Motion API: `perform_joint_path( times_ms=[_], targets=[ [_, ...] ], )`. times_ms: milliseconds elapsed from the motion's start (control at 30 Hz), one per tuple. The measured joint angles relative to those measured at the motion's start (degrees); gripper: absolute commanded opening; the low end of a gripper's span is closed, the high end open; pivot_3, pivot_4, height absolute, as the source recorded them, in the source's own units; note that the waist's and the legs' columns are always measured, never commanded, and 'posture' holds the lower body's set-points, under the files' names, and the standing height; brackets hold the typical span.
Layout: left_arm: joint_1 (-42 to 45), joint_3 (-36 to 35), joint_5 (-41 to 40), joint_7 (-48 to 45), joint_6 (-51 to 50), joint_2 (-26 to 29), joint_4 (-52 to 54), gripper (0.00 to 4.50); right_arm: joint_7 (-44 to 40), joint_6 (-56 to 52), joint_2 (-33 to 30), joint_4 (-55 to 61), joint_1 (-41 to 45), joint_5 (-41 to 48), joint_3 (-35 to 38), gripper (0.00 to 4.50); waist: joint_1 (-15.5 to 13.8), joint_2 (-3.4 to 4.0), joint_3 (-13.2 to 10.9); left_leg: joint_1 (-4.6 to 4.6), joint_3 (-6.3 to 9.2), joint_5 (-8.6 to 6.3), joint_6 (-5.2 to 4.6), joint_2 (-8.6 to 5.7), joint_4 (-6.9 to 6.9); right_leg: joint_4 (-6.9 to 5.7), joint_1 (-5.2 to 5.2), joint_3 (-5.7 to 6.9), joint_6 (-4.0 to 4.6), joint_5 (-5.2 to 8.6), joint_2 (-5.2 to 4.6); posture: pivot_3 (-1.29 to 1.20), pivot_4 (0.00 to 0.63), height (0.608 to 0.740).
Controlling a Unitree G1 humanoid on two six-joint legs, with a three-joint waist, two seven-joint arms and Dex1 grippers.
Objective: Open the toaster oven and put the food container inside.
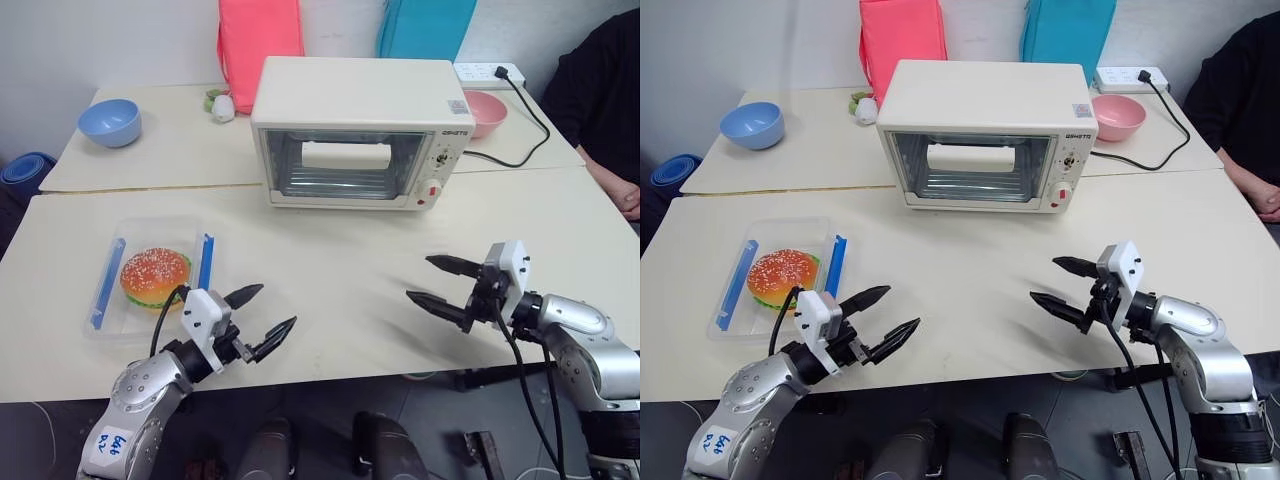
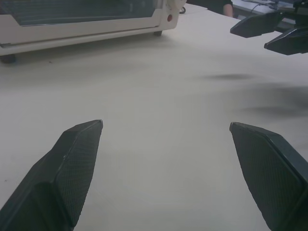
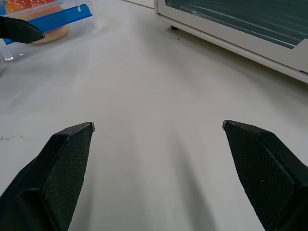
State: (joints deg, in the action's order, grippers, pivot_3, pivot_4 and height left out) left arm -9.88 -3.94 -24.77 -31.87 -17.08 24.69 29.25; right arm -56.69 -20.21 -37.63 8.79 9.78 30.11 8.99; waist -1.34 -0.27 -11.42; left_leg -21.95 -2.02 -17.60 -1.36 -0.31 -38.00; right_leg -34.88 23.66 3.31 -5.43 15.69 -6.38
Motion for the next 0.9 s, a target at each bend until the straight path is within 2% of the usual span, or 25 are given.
perform_joint_path(
  times_ms=[367, 700, 900],
  targets=[
    [-0.21, -0.01, -1.17, 1.31, -3.87, 0.68, 2.15, 4.5, -0.01, 0.0, 0.0, 0.0, 0.07, -1.1, -0.03, 4.47, 0.03, 0.0, 0.0, 0.0, 0.0, 0.0, 0.0, 0.0, 0.0, 0.0, 0.0, -0.01, 0.0, 0.0, 0.0, 0.0, 0.15, 0.74],
    [-2.44, -0.31, -8.14, -1.7, -10.23, 3.62, 5.89, 4.5, -1.55, -2.62, -0.76, 0.05, 0.06, -0.96, -0.72, 4.47, 0.03, 0.0, 0.0, 0.0, 0.01, 0.0, 0.0, 0.0, 0.0, 0.01, 0.0, -0.02, 0.02, 0.01, 0.0, 0.0, 0.15, 0.74],
    [-4.95, -6.86, -16.66, -4.27, -14.83, 8.55, 8.98, 4.5, -3.12, -6.12, -2.89, 1.77, 1.42, 1.39, -0.9, 4.47, 0.14, 0.01, 0.0, 0.01, 0.02, -0.01, 0.01, 0.03, 0.0, 0.0, 0.01, -0.03, 0.07, 0.04, 0.0, 0.0, 0.15, 0.74]
  ],
)
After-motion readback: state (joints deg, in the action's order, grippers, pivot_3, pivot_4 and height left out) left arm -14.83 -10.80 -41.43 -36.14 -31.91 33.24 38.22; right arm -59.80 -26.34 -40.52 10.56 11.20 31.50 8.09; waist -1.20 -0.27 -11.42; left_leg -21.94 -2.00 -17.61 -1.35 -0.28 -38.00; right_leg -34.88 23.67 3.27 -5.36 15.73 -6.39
